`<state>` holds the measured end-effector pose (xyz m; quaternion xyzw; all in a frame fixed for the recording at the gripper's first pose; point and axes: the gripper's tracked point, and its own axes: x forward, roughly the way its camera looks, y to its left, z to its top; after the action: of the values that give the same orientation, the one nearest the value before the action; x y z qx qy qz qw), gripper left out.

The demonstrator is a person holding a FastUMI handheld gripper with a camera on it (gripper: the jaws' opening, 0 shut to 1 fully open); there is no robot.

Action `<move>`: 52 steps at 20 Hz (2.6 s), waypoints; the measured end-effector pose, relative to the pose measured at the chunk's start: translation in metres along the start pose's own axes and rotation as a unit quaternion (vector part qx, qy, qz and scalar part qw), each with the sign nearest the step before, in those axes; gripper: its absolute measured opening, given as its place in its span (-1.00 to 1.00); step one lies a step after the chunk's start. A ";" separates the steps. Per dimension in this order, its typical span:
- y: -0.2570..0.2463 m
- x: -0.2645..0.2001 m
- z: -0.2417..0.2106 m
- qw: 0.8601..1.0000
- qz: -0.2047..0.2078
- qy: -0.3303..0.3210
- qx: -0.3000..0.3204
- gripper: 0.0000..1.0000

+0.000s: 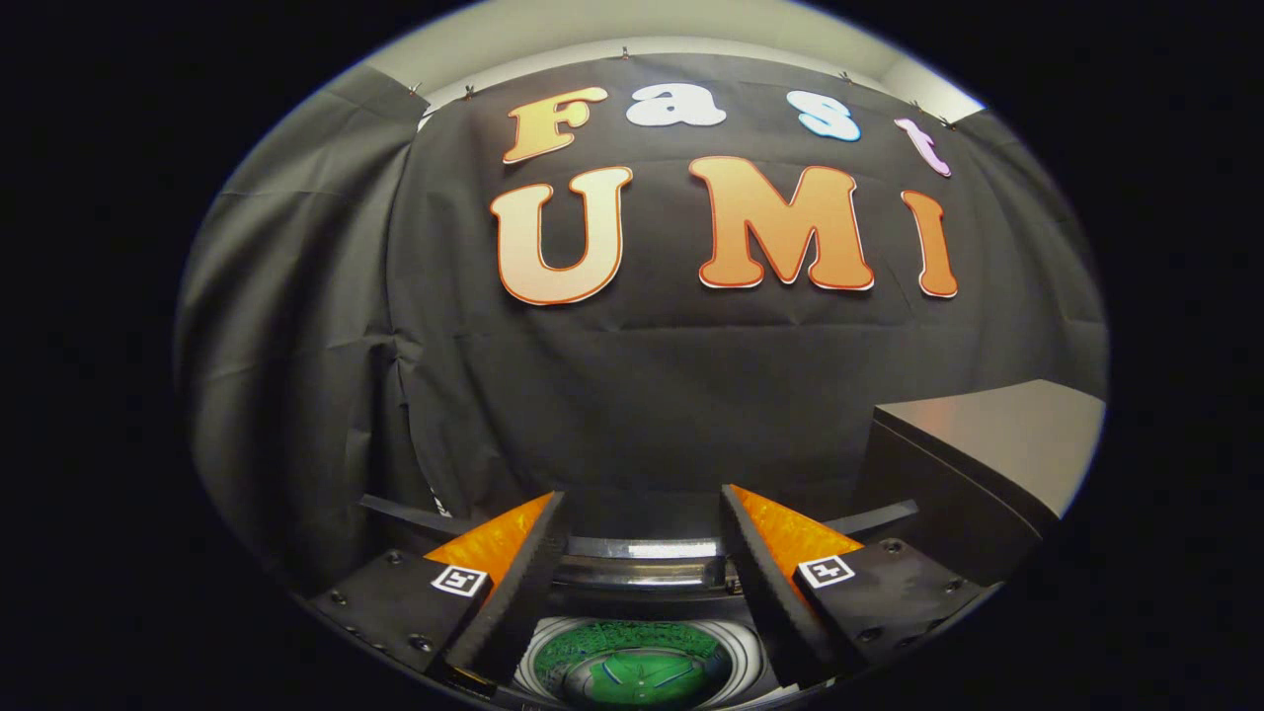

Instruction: Put the clothes into the washing machine and then close the washing machine lid.

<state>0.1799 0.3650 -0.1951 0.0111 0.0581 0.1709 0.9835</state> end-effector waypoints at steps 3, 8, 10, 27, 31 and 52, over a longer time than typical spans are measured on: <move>0.003 -0.011 -0.012 1.000 0.010 0.003 -0.003 0.97; -0.011 -0.014 -0.088 0.995 -0.006 0.103 -0.018 0.98; -0.004 -0.014 -0.136 0.987 0.000 0.158 -0.005 1.00; -0.035 -0.092 0.064 0.996 0.005 0.073 -0.052 0.96; -0.091 -0.138 0.130 0.998 -0.035 0.011 -0.053 0.95; -0.307 -0.288 0.190 0.991 -0.098 -0.088 -0.010 0.95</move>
<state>0.0362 -0.0209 0.0130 0.0110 -0.0295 0.0723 0.9969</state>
